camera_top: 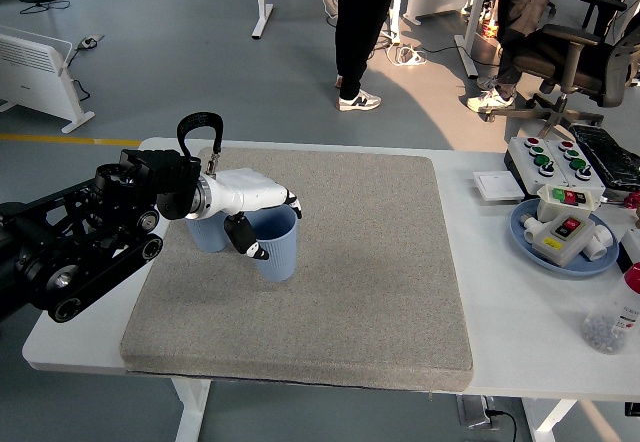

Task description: Push cup pick cup insert cup

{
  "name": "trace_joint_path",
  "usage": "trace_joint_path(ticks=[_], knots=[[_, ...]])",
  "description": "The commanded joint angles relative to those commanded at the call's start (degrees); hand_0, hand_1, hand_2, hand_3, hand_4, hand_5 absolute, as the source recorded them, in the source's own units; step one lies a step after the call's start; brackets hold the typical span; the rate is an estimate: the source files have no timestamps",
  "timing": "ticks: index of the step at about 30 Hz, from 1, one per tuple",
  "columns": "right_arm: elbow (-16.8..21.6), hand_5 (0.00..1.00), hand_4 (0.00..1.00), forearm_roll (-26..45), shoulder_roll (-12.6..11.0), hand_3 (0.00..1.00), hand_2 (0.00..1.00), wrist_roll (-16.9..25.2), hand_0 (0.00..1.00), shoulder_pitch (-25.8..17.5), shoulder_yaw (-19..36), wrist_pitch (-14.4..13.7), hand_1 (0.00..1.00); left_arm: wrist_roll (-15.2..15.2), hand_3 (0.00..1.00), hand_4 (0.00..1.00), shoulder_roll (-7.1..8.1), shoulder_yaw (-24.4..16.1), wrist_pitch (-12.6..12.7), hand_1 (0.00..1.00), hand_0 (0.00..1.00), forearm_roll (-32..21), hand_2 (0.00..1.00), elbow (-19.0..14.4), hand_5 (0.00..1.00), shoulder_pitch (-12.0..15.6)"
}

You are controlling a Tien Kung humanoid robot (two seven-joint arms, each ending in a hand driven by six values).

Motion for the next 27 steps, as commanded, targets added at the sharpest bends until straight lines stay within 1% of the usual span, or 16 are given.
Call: trace_joint_path(ticks=[3, 4, 6, 7, 8, 9, 10, 13, 15, 18, 19, 21, 23, 27], knots=[[0.0, 0.998, 0.197, 0.1, 0.0, 0.598, 0.503, 0.0, 0.528, 0.0, -0.1, 0.0, 0.546, 0.2, 0.498, 0.519, 1.13, -1.3, -0.9, 0.501, 0.488, -0.4, 0.521, -2.9, 0.002, -1.2], [0.0, 0.998, 0.197, 0.2, 0.0, 0.598, 0.503, -0.1, 0.528, -0.1, -0.2, 0.0, 0.546, 0.0, 0.498, 0.519, 2.0, -1.7, -1.2, 0.501, 0.488, -0.3, 0.521, -3.9, 0.002, -2.4], [0.0, 0.998, 0.197, 0.5, 0.0, 0.598, 0.503, -0.1, 0.528, -0.2, -0.3, -0.1, 0.546, -0.5, 0.51, 0.505, 3.2, -1.7, -1.4, 0.505, 0.498, -0.3, 0.518, -3.7, 0.002, -4.7], [0.0, 0.998, 0.197, 0.6, 0.0, 0.598, 0.503, -0.1, 0.528, -0.2, -0.3, -0.1, 0.546, -0.5, 0.51, 0.505, 3.39, -1.6, -1.4, 0.505, 0.498, -0.2, 0.518, -3.5, 0.002, -5.2], [0.0, 0.998, 0.197, 0.7, -0.1, 0.598, 0.503, -0.1, 0.528, -0.3, -0.4, -0.1, 0.546, -0.5, 0.51, 0.505, 3.89, -1.3, -1.4, 0.505, 0.498, 0.8, 0.518, -2.4, 0.002, -6.6], [0.0, 0.998, 0.197, 0.7, -0.1, 0.598, 0.503, -0.1, 0.528, -0.3, -0.4, -0.1, 0.546, -0.5, 0.51, 0.505, 4.02, -1.2, -1.5, 0.505, 0.498, 1.0, 0.518, -2.1, 0.002, -7.0], [0.0, 0.998, 0.197, 0.8, -0.1, 0.598, 0.503, -0.1, 0.528, -0.4, -0.6, -0.1, 0.546, -0.7, 0.51, 0.505, 4.36, -0.6, -1.3, 0.505, 0.498, 1.4, 0.518, -0.6, 0.002, -8.2], [0.0, 0.998, 0.197, 0.6, -0.2, 0.598, 0.503, -0.2, 0.528, -0.5, -0.6, 0.0, 0.546, -1.0, 0.515, 0.491, 4.64, 0.5, -1.1, 0.508, 0.507, 2.2, 0.522, 2.7, 0.002, -10.1], [0.0, 0.998, 0.197, 0.0, -0.2, 0.598, 0.503, -0.3, 0.528, -0.6, -0.3, 0.1, 0.546, -1.3, 0.515, 0.491, 4.52, 1.4, -1.0, 0.508, 0.507, 3.5, 0.522, 5.7, 0.002, -11.1], [0.0, 0.998, 0.197, 0.0, -0.3, 0.598, 0.504, -0.4, 0.528, -0.6, -0.5, 0.2, 0.546, -2.3, 0.528, 0.5, 4.38, 2.6, -0.9, 0.511, 0.511, 3.5, 0.524, 10.1, 0.002, -11.8], [0.0, 0.998, 0.197, 0.0, -0.3, 0.598, 0.504, -0.4, 0.528, -0.6, -0.5, 0.1, 0.546, -2.4, 0.528, 0.5, 4.33, 2.8, -0.8, 0.511, 0.511, 3.3, 0.524, 10.9, 0.002, -11.8], [0.0, 0.998, 0.197, -0.1, -0.2, 0.598, 0.504, -0.4, 0.528, -0.6, -0.4, 0.1, 0.546, -2.8, 0.528, 0.5, 4.08, 3.2, -0.5, 0.511, 0.511, 3.2, 0.524, 13.3, 0.002, -11.9], [0.0, 0.998, 0.197, -0.3, -0.2, 0.598, 0.504, -0.4, 0.528, -0.6, -0.3, 0.1, 0.546, -3.0, 0.528, 0.503, 3.92, 3.6, -0.4, 0.515, 0.514, 3.1, 0.529, 14.6, 0.002, -12.0], [0.0, 0.998, 0.197, -0.4, -0.2, 0.598, 0.504, -0.4, 0.528, -0.6, -0.2, 0.0, 0.546, -3.6, 0.528, 0.503, 3.48, 4.4, 0.2, 0.515, 0.514, 3.4, 0.529, 16.0, 0.002, -12.1]])
